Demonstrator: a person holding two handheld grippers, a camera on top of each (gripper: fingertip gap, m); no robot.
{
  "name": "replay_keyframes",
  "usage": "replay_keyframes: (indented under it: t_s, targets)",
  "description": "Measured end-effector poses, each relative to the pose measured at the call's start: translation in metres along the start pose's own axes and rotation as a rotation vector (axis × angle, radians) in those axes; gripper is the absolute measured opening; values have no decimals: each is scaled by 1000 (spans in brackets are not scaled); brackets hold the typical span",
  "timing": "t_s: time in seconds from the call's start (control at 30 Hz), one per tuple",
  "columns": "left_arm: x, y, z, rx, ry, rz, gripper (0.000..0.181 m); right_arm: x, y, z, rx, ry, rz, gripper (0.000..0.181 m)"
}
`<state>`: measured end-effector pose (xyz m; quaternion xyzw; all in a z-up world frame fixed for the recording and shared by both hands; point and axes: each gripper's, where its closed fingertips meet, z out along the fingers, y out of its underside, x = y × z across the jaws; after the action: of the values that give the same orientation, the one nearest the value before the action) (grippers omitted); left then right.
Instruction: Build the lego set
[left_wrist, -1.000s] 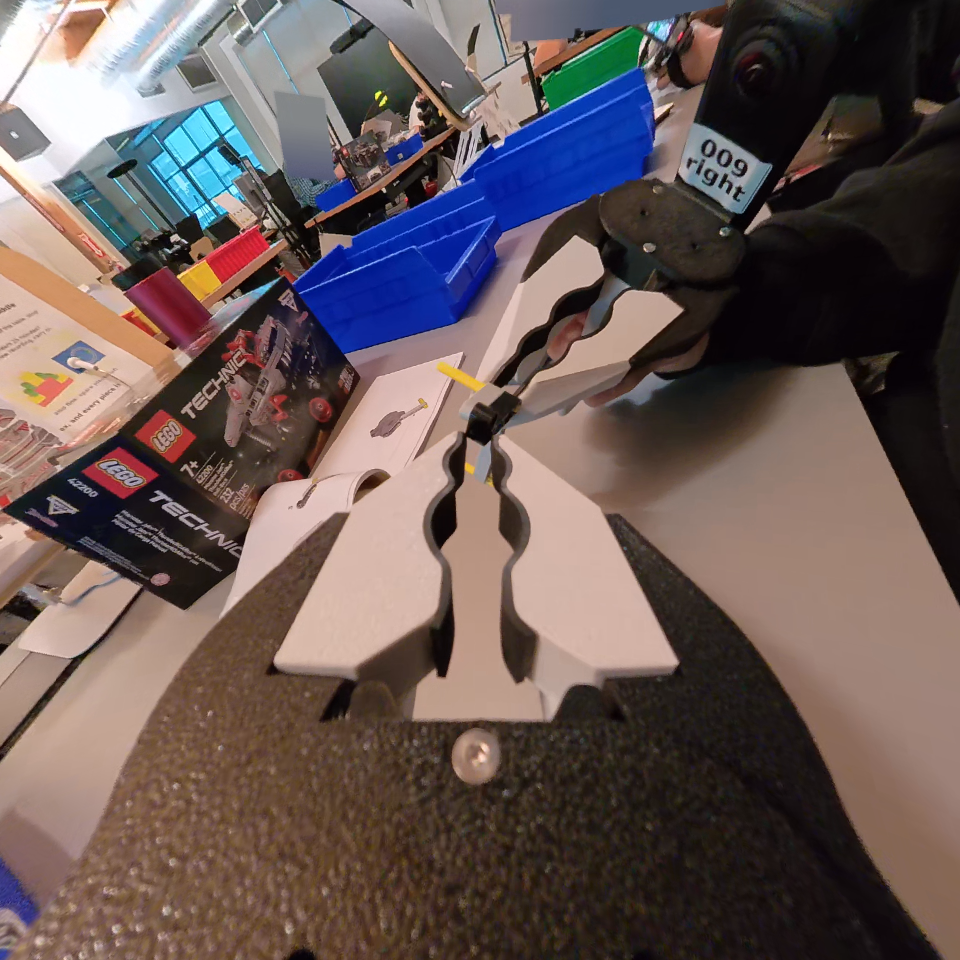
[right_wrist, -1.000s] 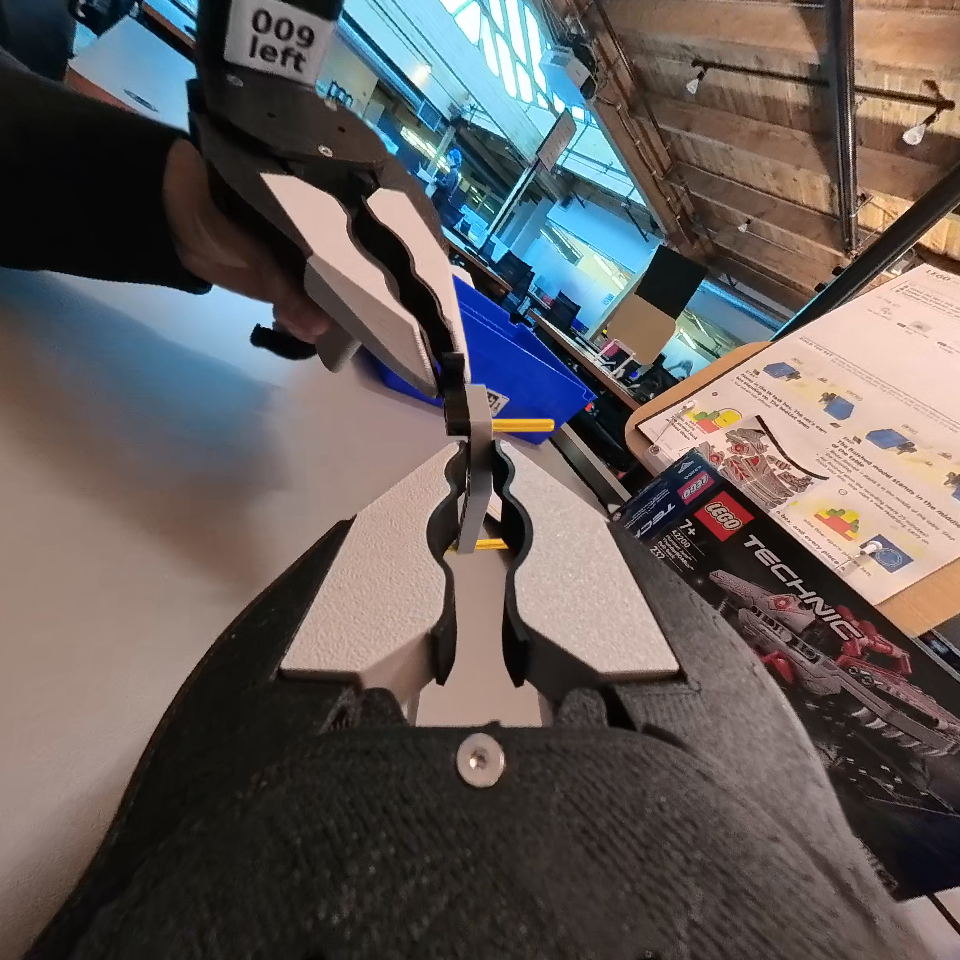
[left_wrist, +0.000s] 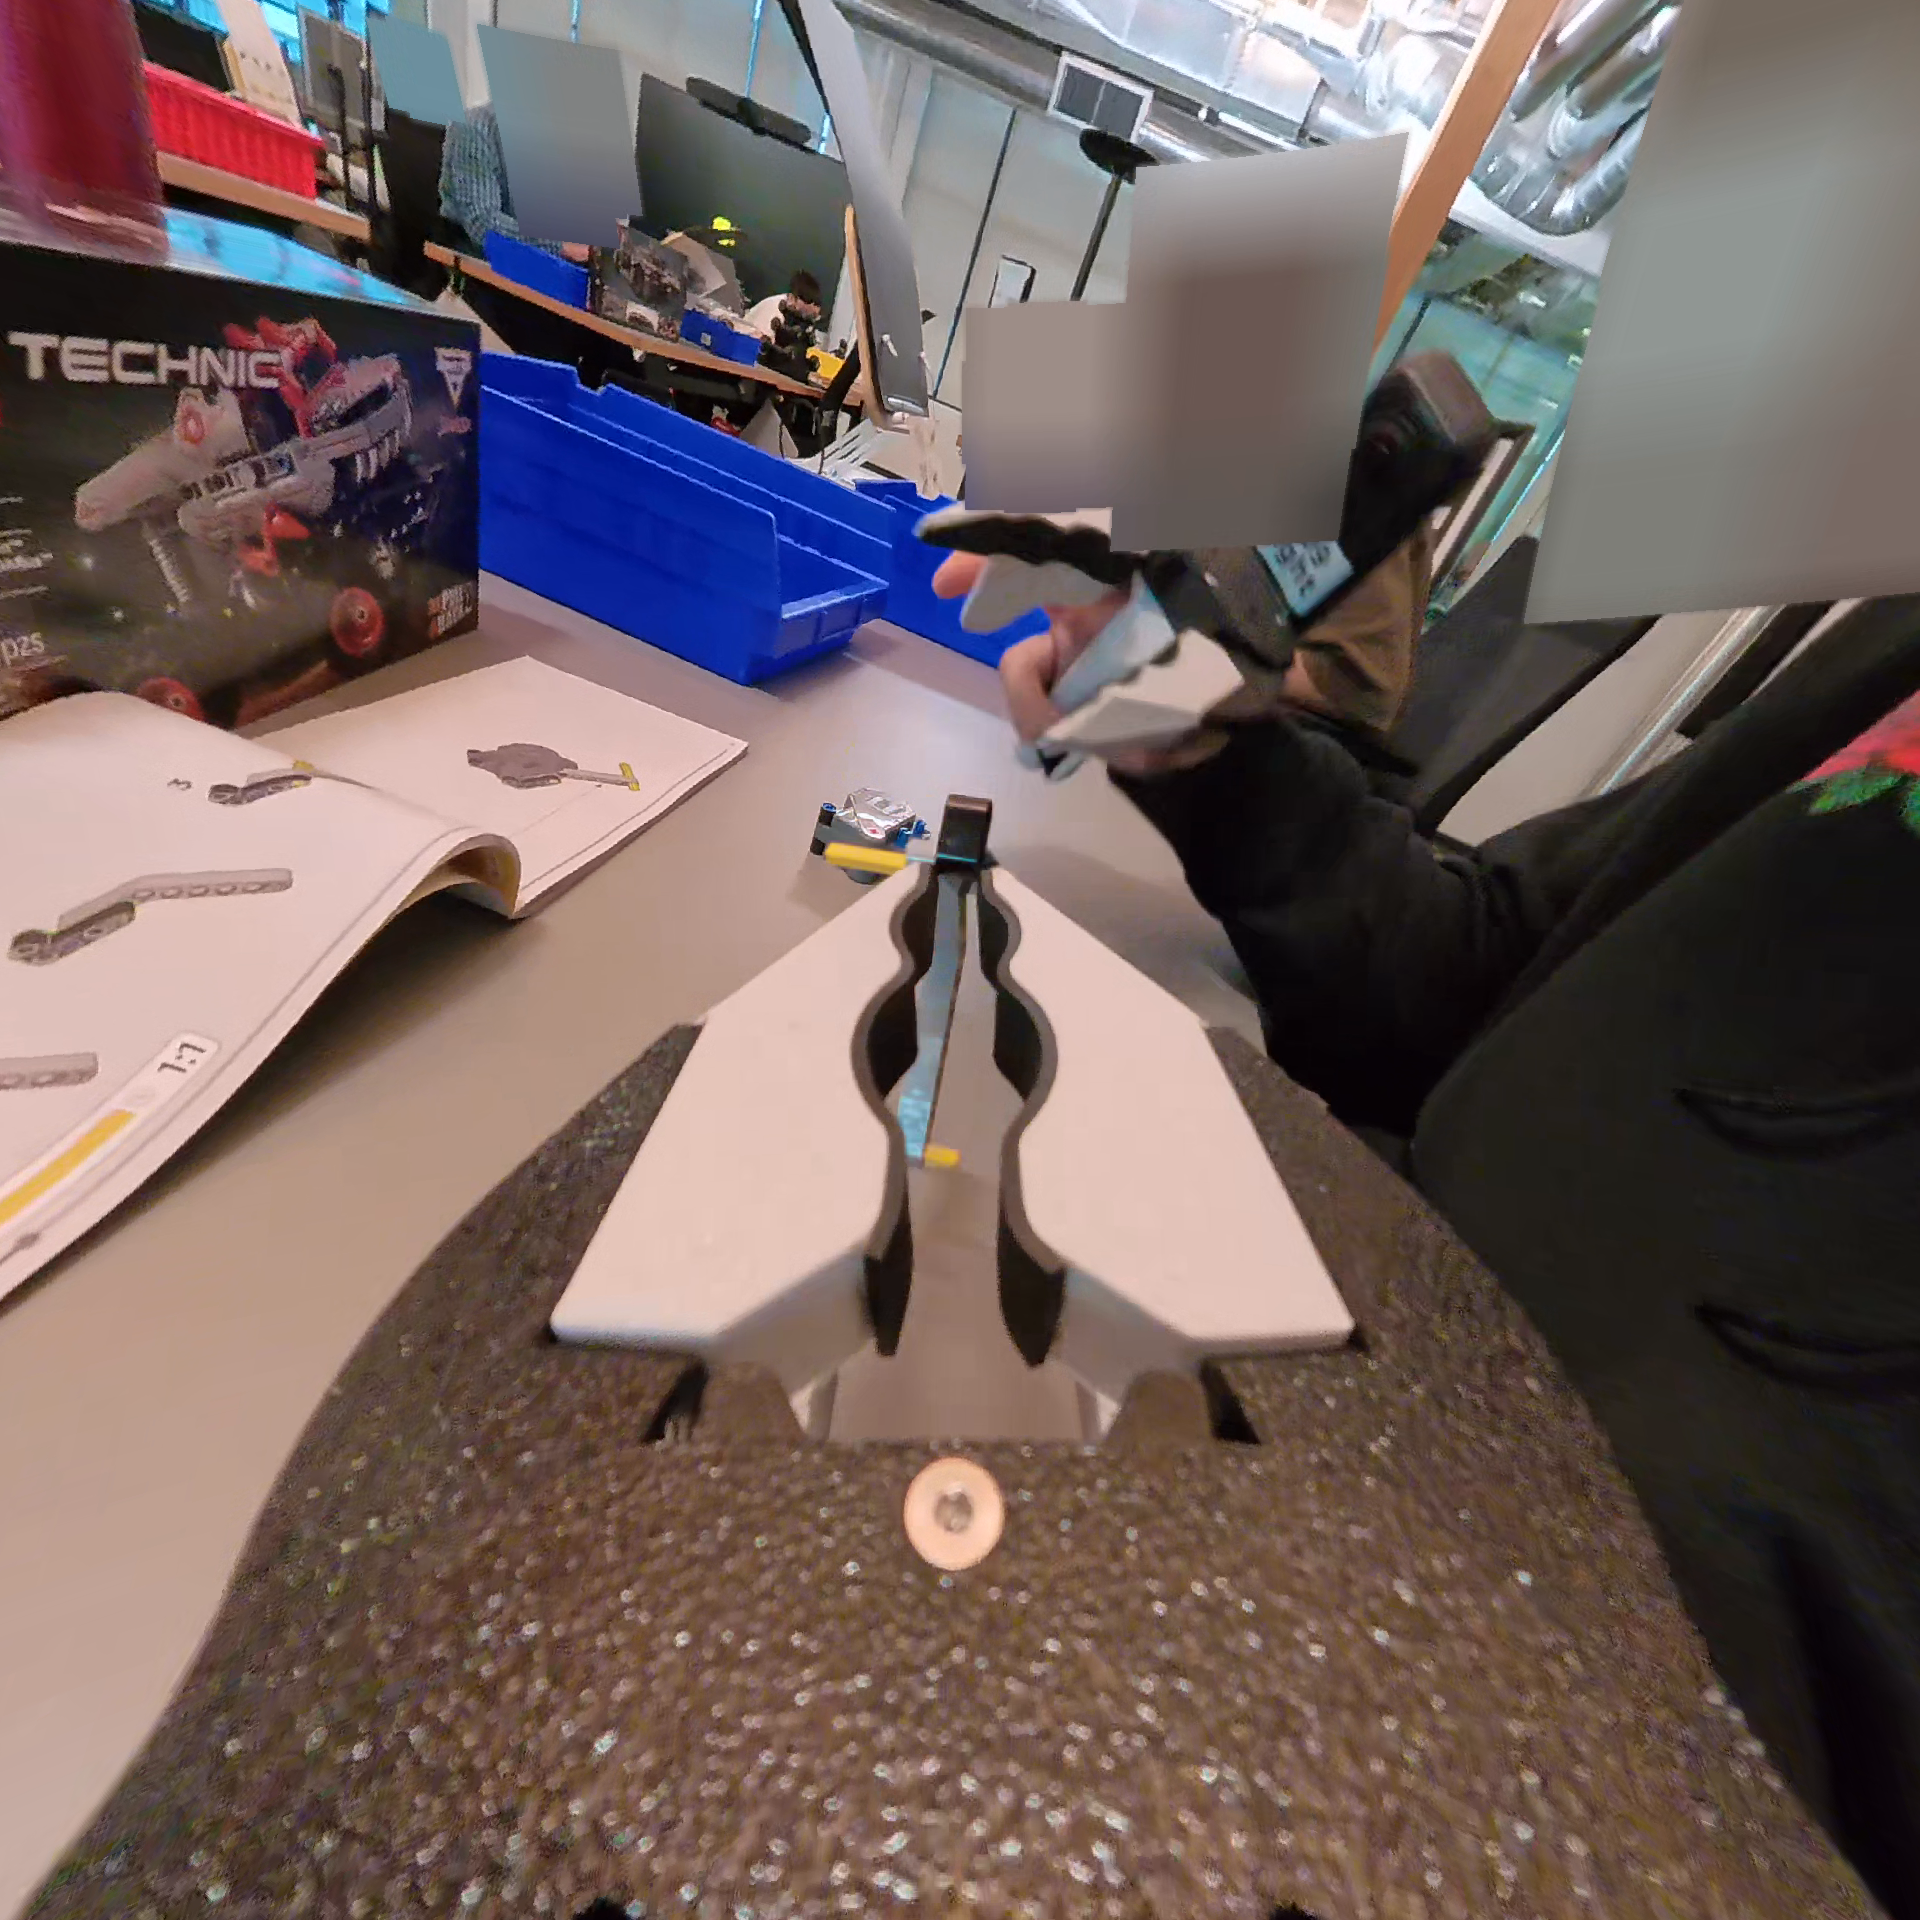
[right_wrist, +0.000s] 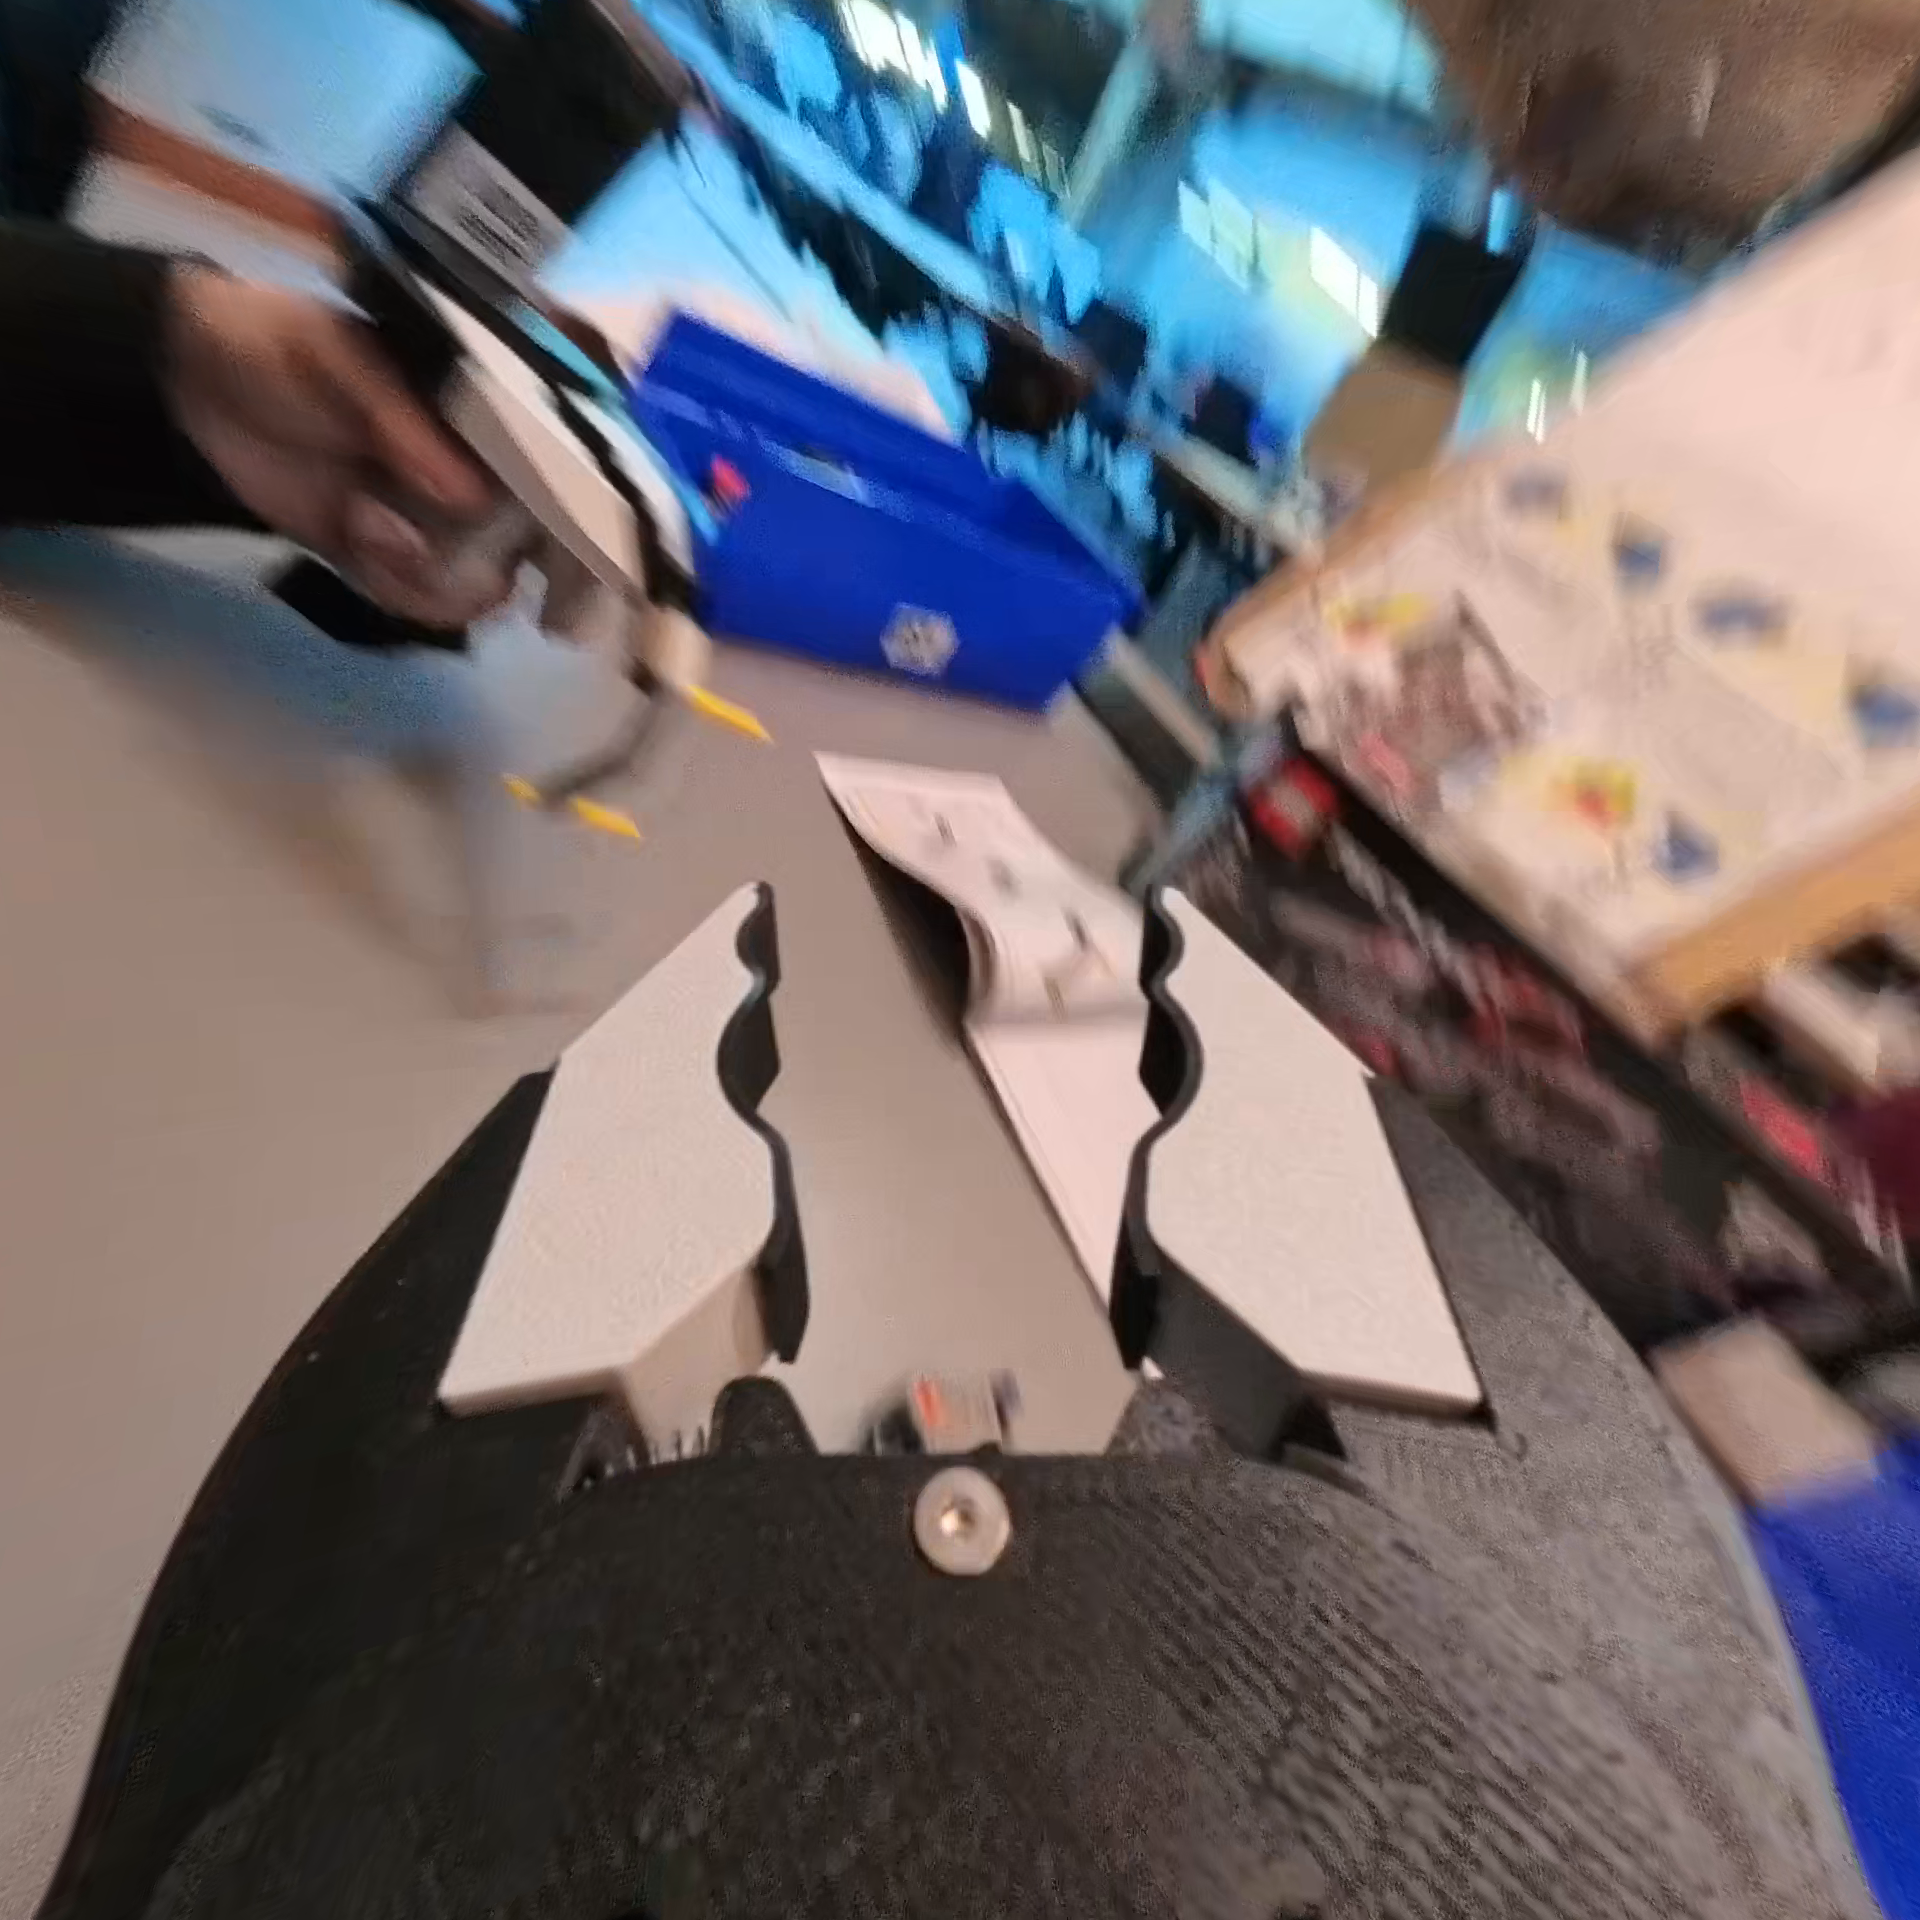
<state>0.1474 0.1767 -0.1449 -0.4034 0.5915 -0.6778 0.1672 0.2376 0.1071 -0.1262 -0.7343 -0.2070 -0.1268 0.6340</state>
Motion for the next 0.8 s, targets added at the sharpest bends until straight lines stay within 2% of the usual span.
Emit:
replay_keyframes:
  t_s: [0.07,0.13,0.27,0.33,0.4,0.47,0.53,0.6,0.7,0.77,0.8]
  targets:
    - [3,-3,0,16,13,-32,4,20,31,-29,-130,-19,150,75]
    - [2,-4,2,25,15,-88,4,32,58,-51,-174,-13,275,74]
    - [-1,-2,10,64,20,-286,4,27,103,-64,-301,-59,420,76]
    - [-2,-4,13,102,27,-364,4,14,88,-57,-278,-120,360,74]
    - [-2,-4,18,119,27,-383,4,4,48,-47,-134,-156,328,64]
    - [-2,-3,25,119,9,-375,4,-15,19,-31,-64,-257,425,52]
    - [-1,-3,35,137,1,-385,4,-33,15,-14,-91,-325,466,48]
    - [-1,-5,49,164,-5,-405,4,-46,18,2,-132,-339,481,54]
    - [6,0,75,141,15,-427,3,-51,24,9,-174,-341,538,48]
    - [12,2,89,131,35,-434,3,-47,29,3,-183,-332,556,28]
    - [14,2,95,135,41,-435,3,-43,31,-1,-188,-323,558,23]
